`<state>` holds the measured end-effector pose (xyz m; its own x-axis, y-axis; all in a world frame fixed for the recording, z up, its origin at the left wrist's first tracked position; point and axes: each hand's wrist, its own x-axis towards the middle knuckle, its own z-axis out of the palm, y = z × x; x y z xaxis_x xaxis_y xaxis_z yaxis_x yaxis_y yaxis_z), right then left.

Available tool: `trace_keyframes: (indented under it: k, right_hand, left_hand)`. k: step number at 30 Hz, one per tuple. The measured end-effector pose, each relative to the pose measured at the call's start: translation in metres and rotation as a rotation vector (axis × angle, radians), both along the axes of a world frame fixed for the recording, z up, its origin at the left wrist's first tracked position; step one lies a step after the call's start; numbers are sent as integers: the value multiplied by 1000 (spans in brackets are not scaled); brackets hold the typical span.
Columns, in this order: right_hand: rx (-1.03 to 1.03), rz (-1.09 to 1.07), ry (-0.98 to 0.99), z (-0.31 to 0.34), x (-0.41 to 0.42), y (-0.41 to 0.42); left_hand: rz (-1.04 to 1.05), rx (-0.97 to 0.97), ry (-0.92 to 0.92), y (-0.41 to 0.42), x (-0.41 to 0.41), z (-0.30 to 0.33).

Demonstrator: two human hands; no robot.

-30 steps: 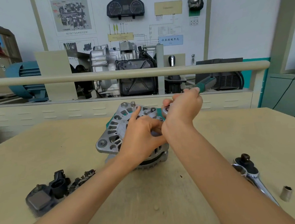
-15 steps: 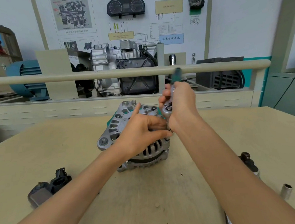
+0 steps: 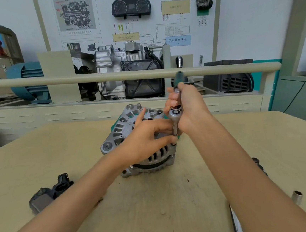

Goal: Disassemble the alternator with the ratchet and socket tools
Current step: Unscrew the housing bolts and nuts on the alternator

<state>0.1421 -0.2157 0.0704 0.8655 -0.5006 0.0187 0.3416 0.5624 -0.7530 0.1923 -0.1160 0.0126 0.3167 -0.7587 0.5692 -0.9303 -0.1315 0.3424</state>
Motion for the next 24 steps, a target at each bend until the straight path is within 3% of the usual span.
trace_keyframes:
  k: [2, 4, 9, 12, 16, 20, 24]
  right_hand:
    - [-53, 154, 28, 1, -4, 0]
    - [-54, 152, 31, 1, -3, 3]
    - [111, -507, -66, -1, -3, 22]
    - [77, -469, -115, -3, -2, 28]
    - [13, -407, -113, -2, -4, 27]
    - [147, -335, -162, 14, -14, 2]
    - [240, -351, -209, 27, -26, -23]
  left_hand:
    - [0, 2, -4, 1, -1, 2]
    - [5, -26, -1, 0, -2, 0]
    - [96, -329, -40, -9, -6, -12]
    - [174, -395, -108, -11, -9, -18]
    - [167, -255, -136, -8, -4, -12]
    - [182, 73, -222, 0, 6, -3]
    - [213, 111, -206, -1, 7, -3]
